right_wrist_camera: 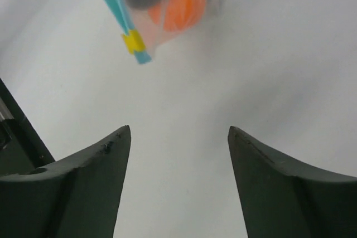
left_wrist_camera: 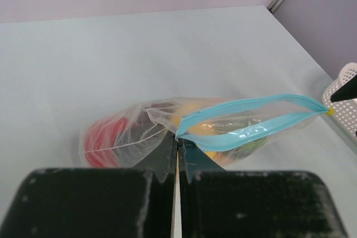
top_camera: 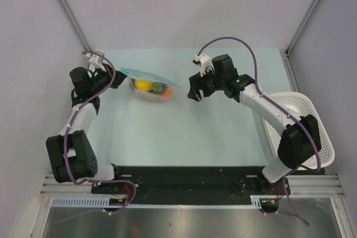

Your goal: Open the zip-top bag and remove the fake food

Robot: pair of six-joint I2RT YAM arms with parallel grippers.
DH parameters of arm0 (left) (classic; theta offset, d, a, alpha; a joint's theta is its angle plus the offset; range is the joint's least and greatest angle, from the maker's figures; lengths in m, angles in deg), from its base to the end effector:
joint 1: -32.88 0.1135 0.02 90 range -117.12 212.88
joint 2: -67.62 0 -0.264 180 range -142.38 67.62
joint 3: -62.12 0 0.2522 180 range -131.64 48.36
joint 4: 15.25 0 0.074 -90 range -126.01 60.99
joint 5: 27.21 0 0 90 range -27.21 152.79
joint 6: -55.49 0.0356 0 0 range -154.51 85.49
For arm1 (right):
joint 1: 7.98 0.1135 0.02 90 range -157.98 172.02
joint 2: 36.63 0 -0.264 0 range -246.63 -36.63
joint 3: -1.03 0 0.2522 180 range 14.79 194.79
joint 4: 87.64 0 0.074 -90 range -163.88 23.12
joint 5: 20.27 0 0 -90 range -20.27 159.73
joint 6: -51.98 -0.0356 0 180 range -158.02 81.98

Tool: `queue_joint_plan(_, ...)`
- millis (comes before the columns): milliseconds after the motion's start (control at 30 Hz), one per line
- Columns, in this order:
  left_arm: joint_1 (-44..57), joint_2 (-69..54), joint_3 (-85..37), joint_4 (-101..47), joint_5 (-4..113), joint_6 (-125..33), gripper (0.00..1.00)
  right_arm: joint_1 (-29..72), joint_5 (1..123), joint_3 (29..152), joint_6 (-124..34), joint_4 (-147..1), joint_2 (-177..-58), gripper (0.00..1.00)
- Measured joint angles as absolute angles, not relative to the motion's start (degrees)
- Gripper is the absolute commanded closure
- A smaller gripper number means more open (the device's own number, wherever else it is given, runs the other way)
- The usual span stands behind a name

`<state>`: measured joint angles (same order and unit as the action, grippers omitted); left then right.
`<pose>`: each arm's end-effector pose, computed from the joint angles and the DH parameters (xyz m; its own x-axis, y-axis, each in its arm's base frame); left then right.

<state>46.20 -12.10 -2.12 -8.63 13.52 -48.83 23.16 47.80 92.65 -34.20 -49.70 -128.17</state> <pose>0.3098 0.0456 0.2910 -0.2883 -0.2341 -0.9285 0.5232 0.7736 -0.3575 0.3045 0.1995 0.3121 -0.4754 -0.3594 -0.8030 -0.7655 0.6189 0.1761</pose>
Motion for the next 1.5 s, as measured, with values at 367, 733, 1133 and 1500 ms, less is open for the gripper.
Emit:
queue_joint_plan(367, 45.87, -11.45, -2.1, -10.51, 13.14, -45.95, 1.0, 30.68, 50.4, 114.55, -34.55, -56.91, -141.44, 0.22)
queue_joint_plan(733, 45.85, -10.03, -1.86, -12.21, 13.14, -45.99, 1.0, 32.47, 49.09, 128.06, -34.51, -54.07, -155.45, 0.37)
queue_joint_plan(1133, 45.7, -10.03, -1.86, -12.26, 13.58, -50.25, 0.53, 34.55, 48.43, 129.48, -37.4, -52.8, -156.52, 1.0)
queue_joint_plan(1500, 42.77, 2.71, -1.13, -33.57, 39.07, -69.97, 0.16, 34.55, 54.48, 129.79, -54.47, -52.47, -157.07, 1.0)
